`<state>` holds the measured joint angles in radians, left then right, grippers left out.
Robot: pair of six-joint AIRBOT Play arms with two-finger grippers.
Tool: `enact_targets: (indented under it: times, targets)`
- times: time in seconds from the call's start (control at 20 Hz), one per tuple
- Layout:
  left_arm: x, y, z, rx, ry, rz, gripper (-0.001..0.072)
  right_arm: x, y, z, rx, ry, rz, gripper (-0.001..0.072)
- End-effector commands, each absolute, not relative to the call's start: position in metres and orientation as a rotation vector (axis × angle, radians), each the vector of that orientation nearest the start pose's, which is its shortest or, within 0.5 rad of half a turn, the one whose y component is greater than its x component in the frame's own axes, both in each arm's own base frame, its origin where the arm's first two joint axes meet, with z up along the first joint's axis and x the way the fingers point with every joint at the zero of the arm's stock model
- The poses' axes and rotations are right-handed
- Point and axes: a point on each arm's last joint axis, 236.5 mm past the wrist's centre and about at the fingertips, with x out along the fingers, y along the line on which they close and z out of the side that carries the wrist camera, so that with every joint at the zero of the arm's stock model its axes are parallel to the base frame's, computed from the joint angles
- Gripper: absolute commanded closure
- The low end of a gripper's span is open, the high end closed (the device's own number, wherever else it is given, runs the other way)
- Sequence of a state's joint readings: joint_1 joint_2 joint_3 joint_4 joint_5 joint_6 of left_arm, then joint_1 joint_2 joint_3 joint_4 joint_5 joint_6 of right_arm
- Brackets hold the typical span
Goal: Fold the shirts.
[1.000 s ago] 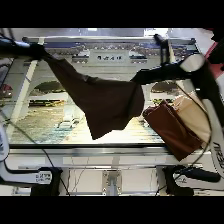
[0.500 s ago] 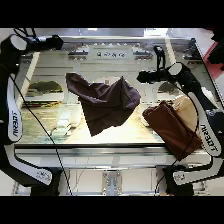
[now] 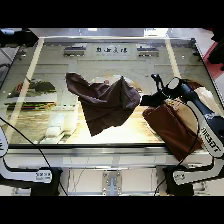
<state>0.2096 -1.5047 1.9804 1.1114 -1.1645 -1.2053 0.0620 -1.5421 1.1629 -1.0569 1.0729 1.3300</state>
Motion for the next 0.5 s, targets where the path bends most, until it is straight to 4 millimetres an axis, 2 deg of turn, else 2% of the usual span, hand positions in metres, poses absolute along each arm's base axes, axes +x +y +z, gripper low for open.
enact_targets:
  times: [0.0,0.15,0.35,0.4,0.45]
  targets:
    - [0.502,0.000,0.253,-0.086,0.663,-0.342,0.0201,0.399,0.168,-0.067,0.569,1.300,0.449,0.0147]
    - [0.506,-0.014,0.268,-0.123,0.599,-0.398,0.0201,0.420,0.192,-0.055,0.721,1.174,0.458,0.0147]
    - [0.503,-0.014,0.263,-0.102,0.621,-0.404,0.0201,0.437,0.203,-0.054,0.707,1.091,0.413,0.0152]
    - [0.502,-0.014,0.261,-0.094,0.630,-0.408,0.0201,0.439,0.205,-0.054,0.702,1.081,0.408,0.0225]
    - [0.501,-0.013,0.259,-0.088,0.639,-0.404,0.0201,0.440,0.205,-0.053,0.700,1.072,0.403,0.0382]
